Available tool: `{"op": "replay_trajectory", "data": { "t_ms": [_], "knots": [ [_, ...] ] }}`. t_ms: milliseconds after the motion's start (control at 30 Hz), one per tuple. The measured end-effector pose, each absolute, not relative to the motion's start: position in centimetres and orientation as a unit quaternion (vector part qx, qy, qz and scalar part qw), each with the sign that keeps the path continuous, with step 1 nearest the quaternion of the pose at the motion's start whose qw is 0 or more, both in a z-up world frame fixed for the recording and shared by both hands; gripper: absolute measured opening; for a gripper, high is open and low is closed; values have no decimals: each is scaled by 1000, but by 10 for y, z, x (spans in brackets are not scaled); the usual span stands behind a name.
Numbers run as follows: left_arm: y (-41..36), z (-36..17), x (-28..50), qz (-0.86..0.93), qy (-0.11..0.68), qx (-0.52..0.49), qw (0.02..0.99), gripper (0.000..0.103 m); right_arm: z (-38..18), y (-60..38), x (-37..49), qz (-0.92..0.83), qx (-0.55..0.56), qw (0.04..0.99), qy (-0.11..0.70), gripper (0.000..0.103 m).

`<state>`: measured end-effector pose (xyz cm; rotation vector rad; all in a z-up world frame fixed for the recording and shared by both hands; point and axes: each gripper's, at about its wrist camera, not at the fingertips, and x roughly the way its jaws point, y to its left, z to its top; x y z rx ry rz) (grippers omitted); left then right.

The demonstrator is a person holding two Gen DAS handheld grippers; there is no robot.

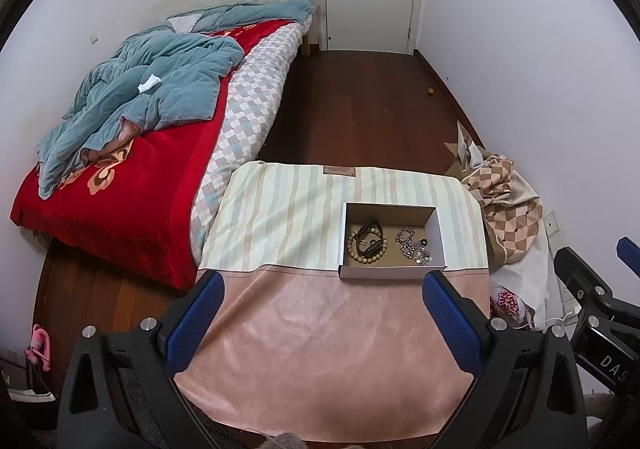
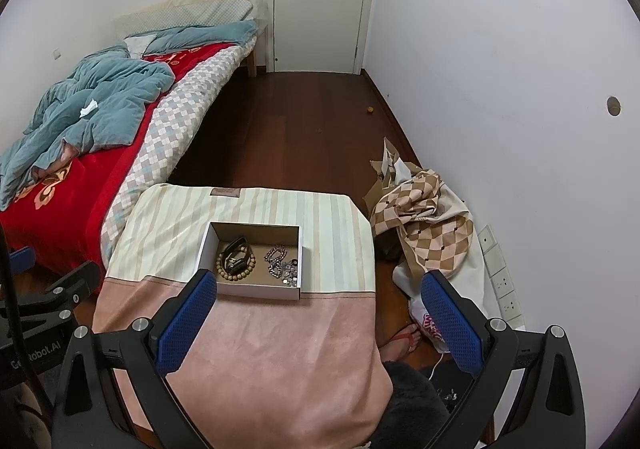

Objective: Organize jewelry

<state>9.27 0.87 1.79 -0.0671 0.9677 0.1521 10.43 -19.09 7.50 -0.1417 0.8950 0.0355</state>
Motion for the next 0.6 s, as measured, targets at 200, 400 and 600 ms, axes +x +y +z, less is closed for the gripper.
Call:
{"op": "replay_trajectory", "data": {
  "t_ms": [200,400,600],
  "knots": [
    [8,18,92,73,464,-32,882,101,74,-191,104,18,-68,899,433,103],
    [8,18,93,74,464,-32,882,101,75,-191,103,17,-71,899,432,103],
    [8,18,92,73,464,-32,882,101,76,-191,102,17,-70,898,433,103]
  ]
}}
